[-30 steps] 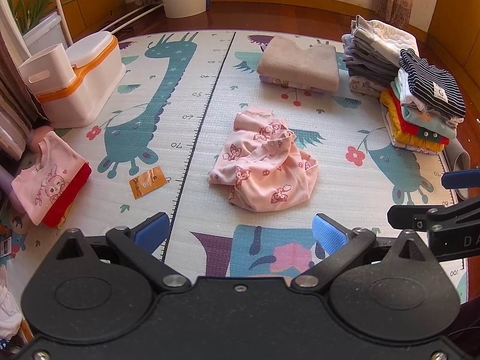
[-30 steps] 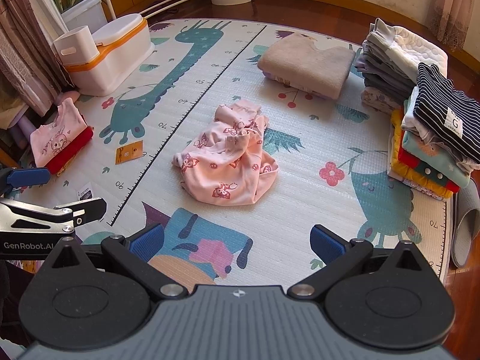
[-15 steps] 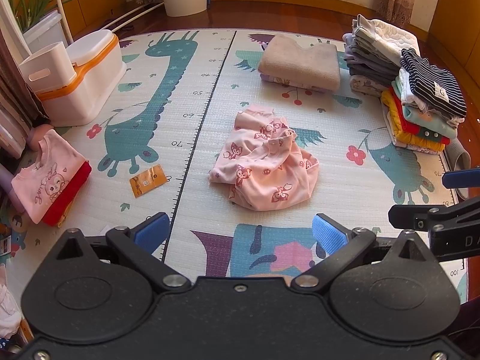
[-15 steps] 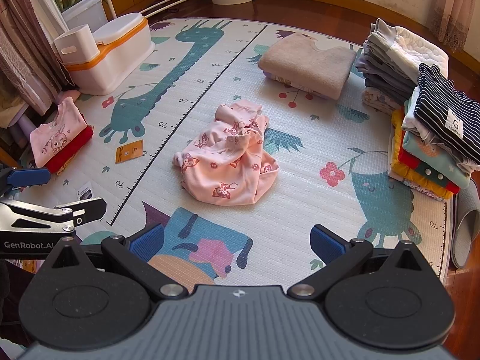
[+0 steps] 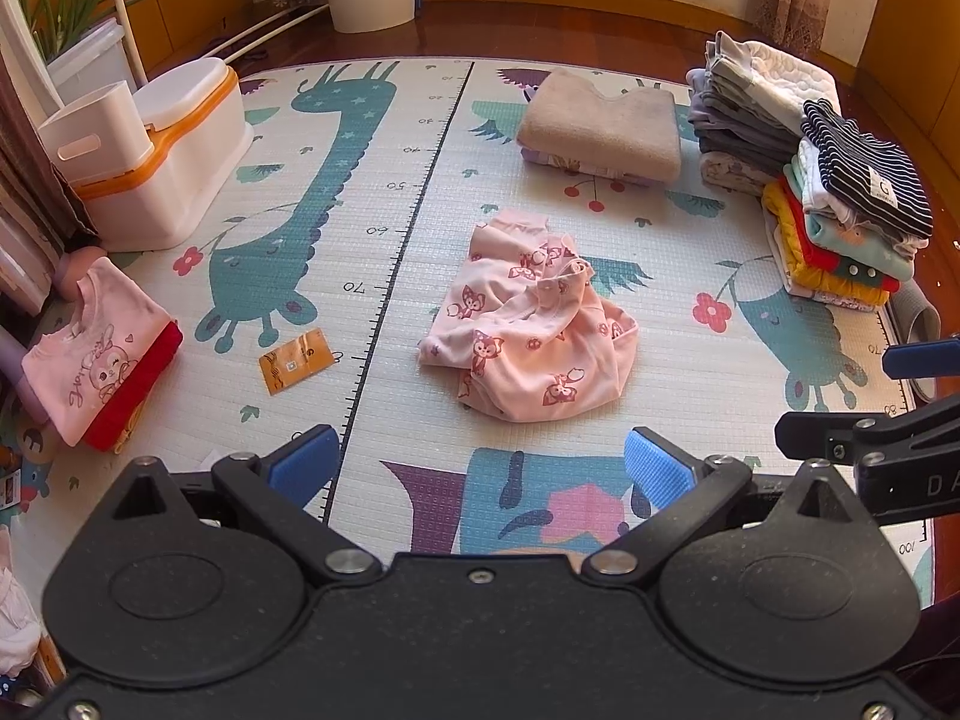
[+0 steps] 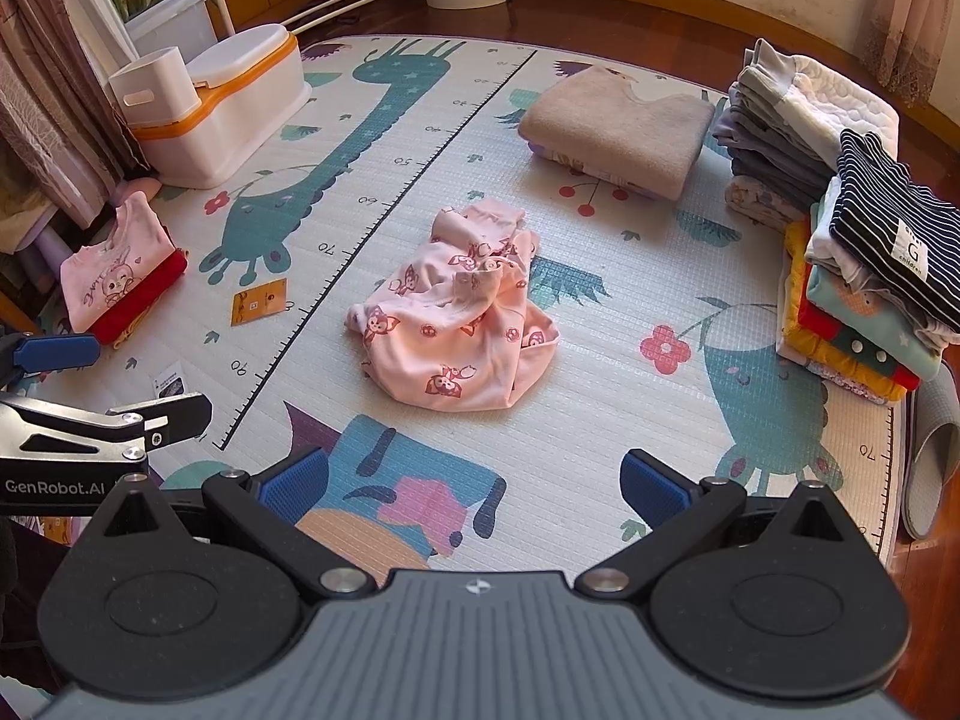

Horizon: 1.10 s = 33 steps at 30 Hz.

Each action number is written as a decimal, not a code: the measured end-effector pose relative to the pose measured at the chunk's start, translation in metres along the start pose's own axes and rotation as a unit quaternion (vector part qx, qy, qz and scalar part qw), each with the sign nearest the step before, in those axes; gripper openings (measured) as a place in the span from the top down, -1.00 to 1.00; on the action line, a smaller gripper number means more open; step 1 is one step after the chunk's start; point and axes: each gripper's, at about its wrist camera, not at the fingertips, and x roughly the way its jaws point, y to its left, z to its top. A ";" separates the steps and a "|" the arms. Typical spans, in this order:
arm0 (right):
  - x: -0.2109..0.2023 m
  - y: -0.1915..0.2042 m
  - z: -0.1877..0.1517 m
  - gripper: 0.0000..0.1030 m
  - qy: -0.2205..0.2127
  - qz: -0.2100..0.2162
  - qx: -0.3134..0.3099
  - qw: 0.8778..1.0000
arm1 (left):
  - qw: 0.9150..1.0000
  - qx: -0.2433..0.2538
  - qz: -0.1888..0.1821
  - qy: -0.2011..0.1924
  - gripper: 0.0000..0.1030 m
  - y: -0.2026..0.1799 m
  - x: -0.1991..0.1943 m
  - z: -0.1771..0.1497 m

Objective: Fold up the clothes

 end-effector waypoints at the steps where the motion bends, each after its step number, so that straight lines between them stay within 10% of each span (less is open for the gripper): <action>1: 0.000 0.000 0.000 -0.99 0.000 0.000 0.000 1.000 | 1.000 0.000 0.000 0.000 -0.99 0.000 0.000 0.000; 21: 0.004 0.000 0.005 -0.99 -0.003 0.000 -0.012 1.000 | 1.000 -0.003 -0.020 0.010 -0.99 0.008 0.009 0.001; 33: 0.047 -0.001 0.029 -0.99 0.030 -0.005 -0.145 0.989 | 0.994 0.085 -0.050 0.041 -0.99 0.011 0.057 0.025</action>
